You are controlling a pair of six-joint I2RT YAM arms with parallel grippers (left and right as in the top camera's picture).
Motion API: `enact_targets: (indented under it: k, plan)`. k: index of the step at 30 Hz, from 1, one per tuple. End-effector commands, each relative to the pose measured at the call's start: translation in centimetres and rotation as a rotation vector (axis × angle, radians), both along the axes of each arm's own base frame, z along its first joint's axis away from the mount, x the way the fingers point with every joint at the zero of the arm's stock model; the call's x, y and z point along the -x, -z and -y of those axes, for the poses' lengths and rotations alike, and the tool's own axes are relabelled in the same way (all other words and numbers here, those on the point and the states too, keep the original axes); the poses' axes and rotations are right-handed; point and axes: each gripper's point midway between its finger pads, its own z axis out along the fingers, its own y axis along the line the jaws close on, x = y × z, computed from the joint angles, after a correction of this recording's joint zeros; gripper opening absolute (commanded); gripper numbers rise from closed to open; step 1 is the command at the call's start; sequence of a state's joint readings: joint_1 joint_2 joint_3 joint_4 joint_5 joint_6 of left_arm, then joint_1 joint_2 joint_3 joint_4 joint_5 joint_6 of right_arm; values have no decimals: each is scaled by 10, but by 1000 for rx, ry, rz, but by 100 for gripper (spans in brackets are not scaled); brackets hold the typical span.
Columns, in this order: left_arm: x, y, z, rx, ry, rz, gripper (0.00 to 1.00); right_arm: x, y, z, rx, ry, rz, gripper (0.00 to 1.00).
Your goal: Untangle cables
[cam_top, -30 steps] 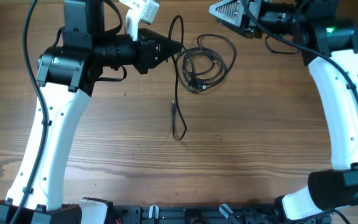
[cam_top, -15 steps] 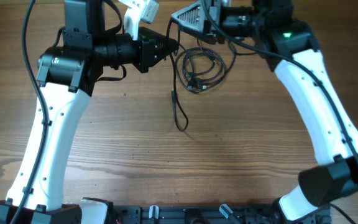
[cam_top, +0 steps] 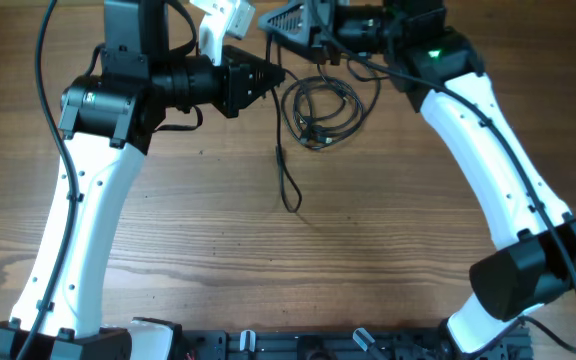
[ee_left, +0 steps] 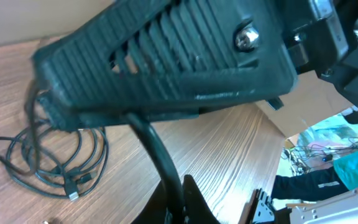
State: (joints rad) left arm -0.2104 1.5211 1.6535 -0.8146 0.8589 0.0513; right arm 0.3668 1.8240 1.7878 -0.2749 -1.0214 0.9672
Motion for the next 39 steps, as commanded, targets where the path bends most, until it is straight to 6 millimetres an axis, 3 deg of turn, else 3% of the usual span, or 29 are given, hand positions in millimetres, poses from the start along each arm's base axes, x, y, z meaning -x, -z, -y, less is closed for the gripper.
enact_targets:
  k: [1, 9, 11, 12, 13, 17, 21, 25, 28, 31, 36, 39]
  plan:
    - [-4, -2, 0, -24, -9, 40, 4, 1, 8, -6, -1, -30, -21, 26]
    - [-6, -1, -2, -34, -24, 41, 4, 2, 8, -6, 2, -33, -4, 4]
    - [-7, 0, -2, -39, -30, 42, 7, 2, 9, -6, 5, -34, 6, 4]
    - [-8, 1, -3, -43, -36, 41, 14, 2, 10, -6, 9, -37, 13, 4]
    - [-8, 1, -3, -46, -38, 42, 31, 2, 10, -6, 15, -42, 50, 5]
    - [-9, 2, -5, -52, -46, 44, 83, -6, 22, 3, 83, -24, 177, 5]
    - [-19, 9, -14, -108, -114, 48, 91, -20, 48, 29, 202, 44, 190, 5]
    - [-25, 16, -24, -154, -169, 41, 93, -43, 83, 73, 452, 221, 169, 5]
    - [-28, 16, -30, -153, -185, 42, 94, -51, 89, 95, 592, 307, 179, 5]
    - [-33, 16, -41, -153, -215, 37, 93, -56, 72, 112, 678, 379, 213, 5]
    - [-40, 17, -58, -138, -289, -6, 93, -60, -5, 127, 691, 481, 384, 5]
    - [-40, 18, -61, -141, -294, -12, 93, -61, -57, 147, 694, 610, 479, 5]
